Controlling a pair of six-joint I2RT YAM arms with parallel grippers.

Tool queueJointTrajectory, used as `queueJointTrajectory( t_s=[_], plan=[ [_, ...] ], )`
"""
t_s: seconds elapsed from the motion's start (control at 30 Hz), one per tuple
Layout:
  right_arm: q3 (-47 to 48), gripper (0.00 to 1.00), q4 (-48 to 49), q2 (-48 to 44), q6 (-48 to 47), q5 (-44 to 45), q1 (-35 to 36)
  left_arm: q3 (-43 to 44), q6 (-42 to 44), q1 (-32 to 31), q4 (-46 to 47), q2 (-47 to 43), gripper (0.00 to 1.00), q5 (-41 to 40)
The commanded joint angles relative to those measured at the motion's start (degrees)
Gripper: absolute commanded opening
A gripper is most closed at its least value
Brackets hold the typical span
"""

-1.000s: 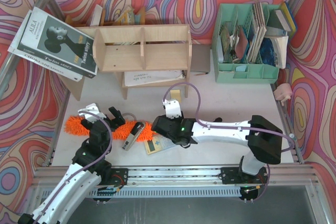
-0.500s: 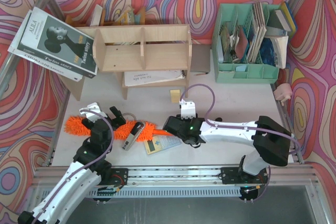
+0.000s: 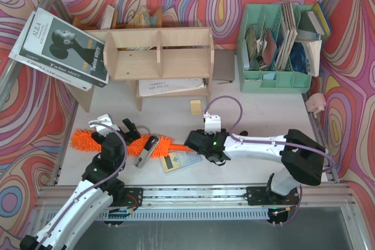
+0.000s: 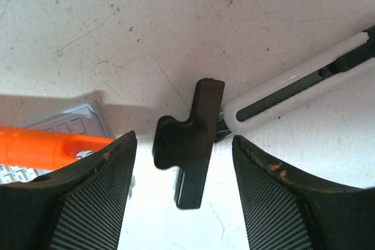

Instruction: Dust the bookshelf with a duster

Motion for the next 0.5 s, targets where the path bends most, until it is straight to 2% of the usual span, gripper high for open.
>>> queueJointTrajectory(
  t_s=[0.0,0.3,0.47],
  plan=[
    [0.4,0.67,-0.2,-0.5,2.4,0.8,-0.2,-0.3,0.7,0.0,0.9,-0.5,0.98,-0.7],
    [6.3,0.7,-2.5,-2.2,1.5,2.6,0.1,-0.4,0.6,-0.1,0.4,-1.5,0.98,-1.5],
    [12.6,0.71,-2.5,-0.8,1.7,2.9,3.3,-0.6,0.3,-0.1,-0.6,-3.2,0.98,-2.4]
  ],
)
